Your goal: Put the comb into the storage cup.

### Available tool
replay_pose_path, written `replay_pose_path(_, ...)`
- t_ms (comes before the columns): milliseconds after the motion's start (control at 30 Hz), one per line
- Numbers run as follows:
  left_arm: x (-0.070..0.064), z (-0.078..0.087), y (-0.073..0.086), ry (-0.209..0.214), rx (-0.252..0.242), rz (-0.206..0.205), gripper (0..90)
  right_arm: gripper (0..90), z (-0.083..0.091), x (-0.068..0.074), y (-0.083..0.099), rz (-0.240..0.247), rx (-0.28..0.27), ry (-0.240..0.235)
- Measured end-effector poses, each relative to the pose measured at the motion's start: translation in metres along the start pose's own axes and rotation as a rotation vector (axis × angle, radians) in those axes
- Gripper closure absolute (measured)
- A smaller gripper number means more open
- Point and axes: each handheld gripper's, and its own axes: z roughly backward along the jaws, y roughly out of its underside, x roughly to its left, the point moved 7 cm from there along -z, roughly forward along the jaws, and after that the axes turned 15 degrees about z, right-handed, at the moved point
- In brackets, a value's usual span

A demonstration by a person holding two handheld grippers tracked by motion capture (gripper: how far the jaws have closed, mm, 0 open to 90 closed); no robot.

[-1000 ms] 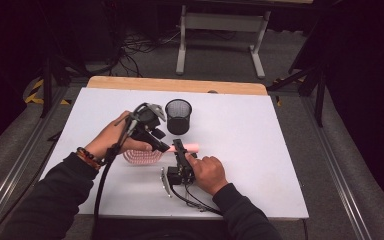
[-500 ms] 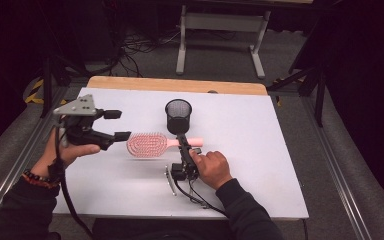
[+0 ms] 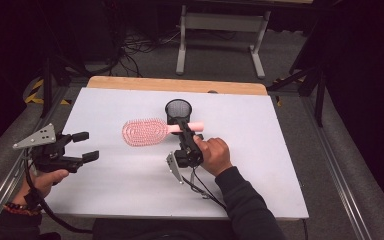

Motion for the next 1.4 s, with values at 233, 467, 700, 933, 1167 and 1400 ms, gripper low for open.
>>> replay_pose_path(233, 0.008, -0.002, 0.017, 0.025, -0.002, 0.044, 17.0, 72.3, -0.015, -0.02, -0.006, -0.086, -0.028, 0.079)
replay_pose_path(467, 0.011, -0.012, 0.032, 0.025, 0.018, 0.069, 16.8, 72.2, -0.028, -0.023, -0.002, -0.314, -0.065, 0.04)
replay_pose_path(700, 0.01, -0.021, 0.04, 0.025, 0.063, 0.055, 16.5, 72.3, -0.038, -0.024, 0.002, -0.552, -0.112, -0.003)
replay_pose_path(933, 0.009, -0.024, 0.043, 0.031, 0.078, 0.06, 16.5, 72.3, -0.05, -0.018, 0.007, -0.726, -0.133, -0.089)
replay_pose_path(1167, 0.008, -0.026, 0.046, 0.041, 0.093, 0.059, 16.9, 72.3, -0.066, -0.002, 0.017, -0.895, -0.13, -0.264)
replay_pose_path(1400, 0.008, -0.028, 0.048, 0.047, 0.105, 0.063, 16.9, 72.3, -0.081, 0.007, 0.033, -1.029, -0.106, -0.338)
